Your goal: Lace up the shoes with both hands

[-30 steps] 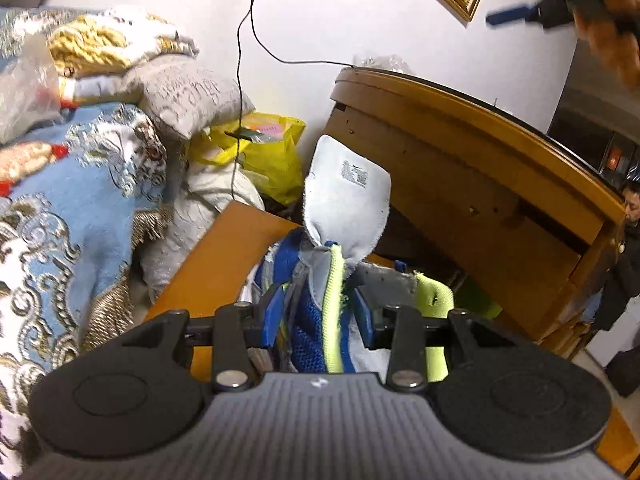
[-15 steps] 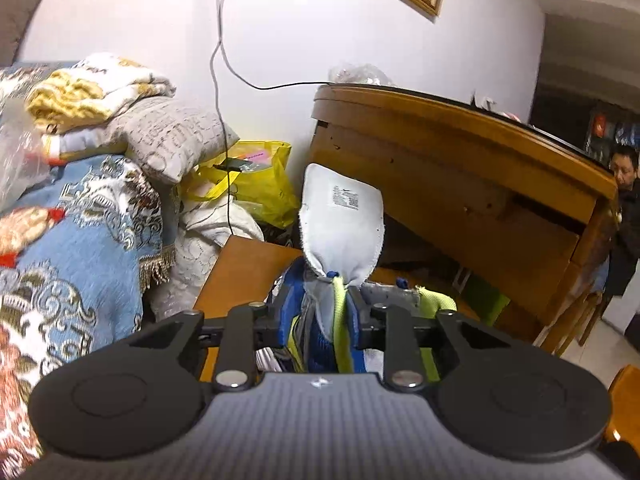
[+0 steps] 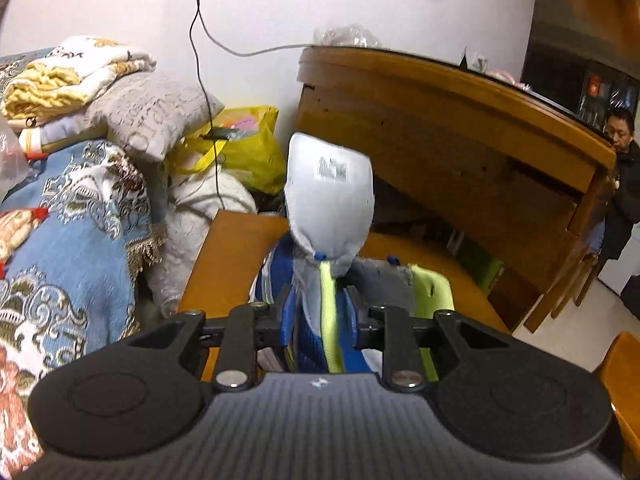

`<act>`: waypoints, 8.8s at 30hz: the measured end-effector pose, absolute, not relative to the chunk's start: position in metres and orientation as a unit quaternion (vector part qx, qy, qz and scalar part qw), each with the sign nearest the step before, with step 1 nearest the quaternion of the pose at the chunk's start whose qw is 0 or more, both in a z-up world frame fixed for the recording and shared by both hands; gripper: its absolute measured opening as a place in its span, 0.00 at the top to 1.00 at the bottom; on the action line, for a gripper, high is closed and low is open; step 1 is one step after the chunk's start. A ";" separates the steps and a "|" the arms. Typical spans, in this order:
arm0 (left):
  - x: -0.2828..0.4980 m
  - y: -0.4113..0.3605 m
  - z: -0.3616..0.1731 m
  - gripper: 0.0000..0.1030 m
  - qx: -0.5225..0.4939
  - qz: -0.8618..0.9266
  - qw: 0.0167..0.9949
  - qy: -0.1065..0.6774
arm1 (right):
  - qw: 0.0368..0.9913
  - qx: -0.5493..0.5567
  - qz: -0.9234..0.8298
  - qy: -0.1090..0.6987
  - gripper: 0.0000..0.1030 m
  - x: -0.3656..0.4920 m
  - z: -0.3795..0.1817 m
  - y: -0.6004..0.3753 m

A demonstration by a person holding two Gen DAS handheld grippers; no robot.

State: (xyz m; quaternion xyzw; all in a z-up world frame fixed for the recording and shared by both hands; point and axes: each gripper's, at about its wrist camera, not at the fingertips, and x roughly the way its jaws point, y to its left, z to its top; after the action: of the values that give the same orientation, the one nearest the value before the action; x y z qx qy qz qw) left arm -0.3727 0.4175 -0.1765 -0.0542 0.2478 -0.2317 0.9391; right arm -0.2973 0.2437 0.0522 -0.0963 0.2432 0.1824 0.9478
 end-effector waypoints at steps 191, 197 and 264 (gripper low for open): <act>-0.343 0.427 -0.205 0.78 -0.154 -0.196 0.918 0.310 | 0.852 -0.190 0.350 0.339 0.95 -0.381 -0.145 0.260; -0.344 0.427 -0.206 0.77 -0.148 -0.195 0.920 0.308 | 0.860 -0.191 0.317 0.351 0.88 -0.371 -0.152 0.263; -0.360 0.401 -0.120 0.52 0.049 -0.190 0.893 0.404 | 0.860 -0.136 0.416 0.262 0.31 -0.402 -0.152 0.220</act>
State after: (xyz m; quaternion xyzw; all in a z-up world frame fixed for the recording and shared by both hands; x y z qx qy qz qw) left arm -0.3595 0.4013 -0.1198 0.0491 0.4043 -0.1902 0.8933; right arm -0.4022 0.2197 -0.1525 -0.1364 0.2620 0.4155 0.8603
